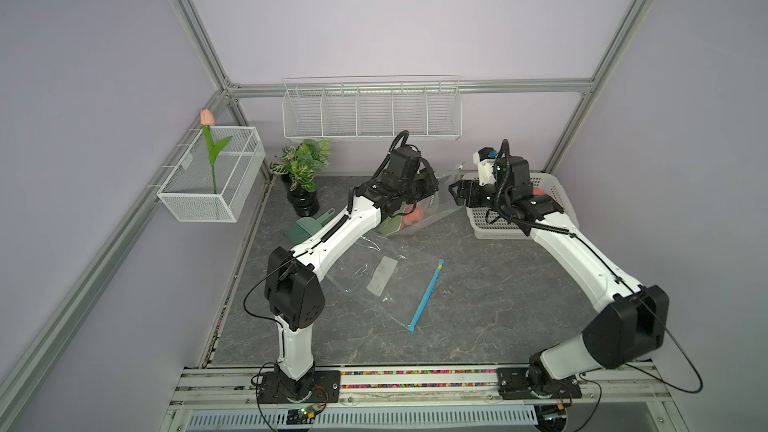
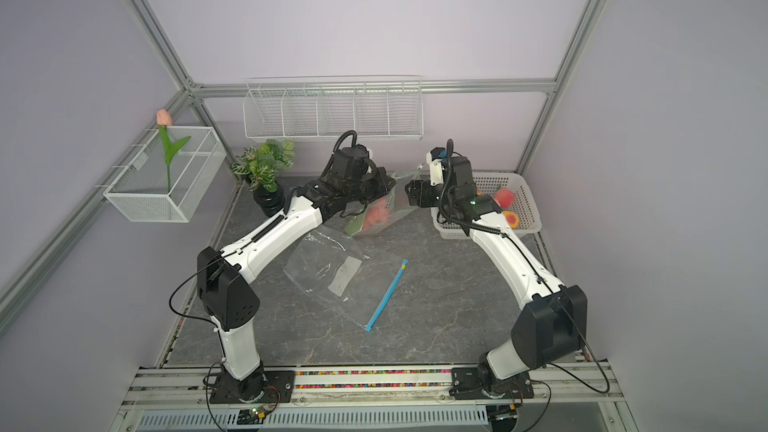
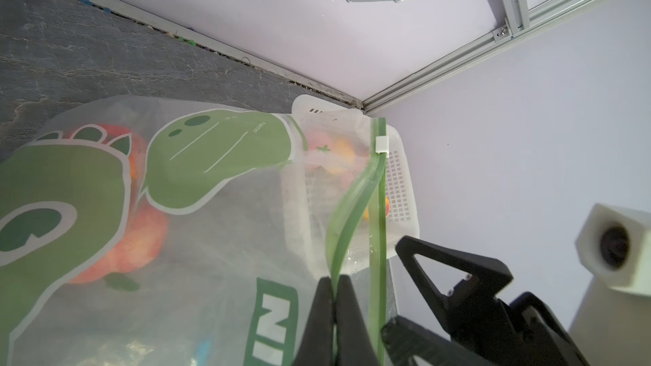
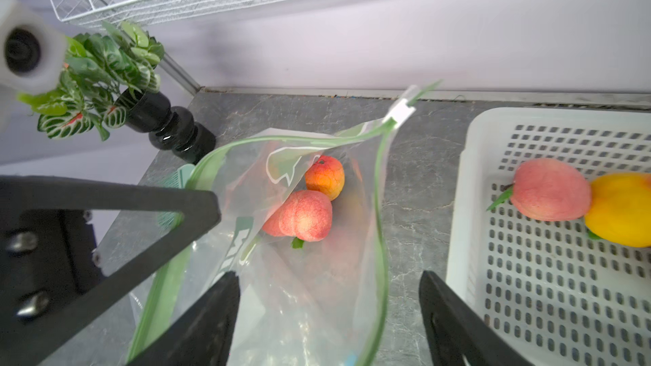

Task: Place the peach in a zip-top bag and seal the zipper
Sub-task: Place the peach in the zipper food storage bag, then pick up the peach from the basket.

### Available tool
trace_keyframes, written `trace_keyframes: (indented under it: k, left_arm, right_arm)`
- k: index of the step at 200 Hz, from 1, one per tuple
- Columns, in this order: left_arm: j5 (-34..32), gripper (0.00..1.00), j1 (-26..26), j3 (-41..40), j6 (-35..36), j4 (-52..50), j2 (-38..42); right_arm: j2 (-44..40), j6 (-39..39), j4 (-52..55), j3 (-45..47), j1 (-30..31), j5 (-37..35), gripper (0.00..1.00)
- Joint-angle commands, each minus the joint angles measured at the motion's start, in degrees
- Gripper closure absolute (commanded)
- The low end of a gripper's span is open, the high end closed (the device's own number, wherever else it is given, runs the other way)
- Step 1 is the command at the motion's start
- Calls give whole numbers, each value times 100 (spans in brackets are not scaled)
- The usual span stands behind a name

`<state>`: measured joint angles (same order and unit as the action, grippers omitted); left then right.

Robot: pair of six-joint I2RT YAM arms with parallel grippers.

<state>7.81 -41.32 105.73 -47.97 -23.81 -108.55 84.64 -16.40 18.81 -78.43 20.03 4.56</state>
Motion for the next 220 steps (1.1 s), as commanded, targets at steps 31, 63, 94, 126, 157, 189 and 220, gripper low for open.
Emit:
trace_keyframes:
  k: [31,63,94,126,157,189,220]
  left_arm:
    - [40,100,-43,-26,-44,104,118]
    - [46,100,-45,-9,-47,105,106]
    - [45,100,-50,9,-51,94,94]
    - [27,100,-52,22,-46,79,75]
    - [23,100,-52,44,-46,37,47]
    - [20,100,-51,105,-38,17,15]
    - [53,100,-52,162,-37,-27,-10]
  right_arm:
    - [-632,-704,-363,542,-71,-1825,17]
    - [-436,-1027,77,416,-374,-1847,17]
    - [21,-1189,362,213,-754,-1403,16]
    - [649,-1075,596,-202,-1073,-1218,17]
    - [1488,-912,906,-818,-1268,-1116,18]
    - [2274,-856,1194,-1485,-1421,-998,18]
    - [3009,-826,1530,-2202,-1498,-845,19]
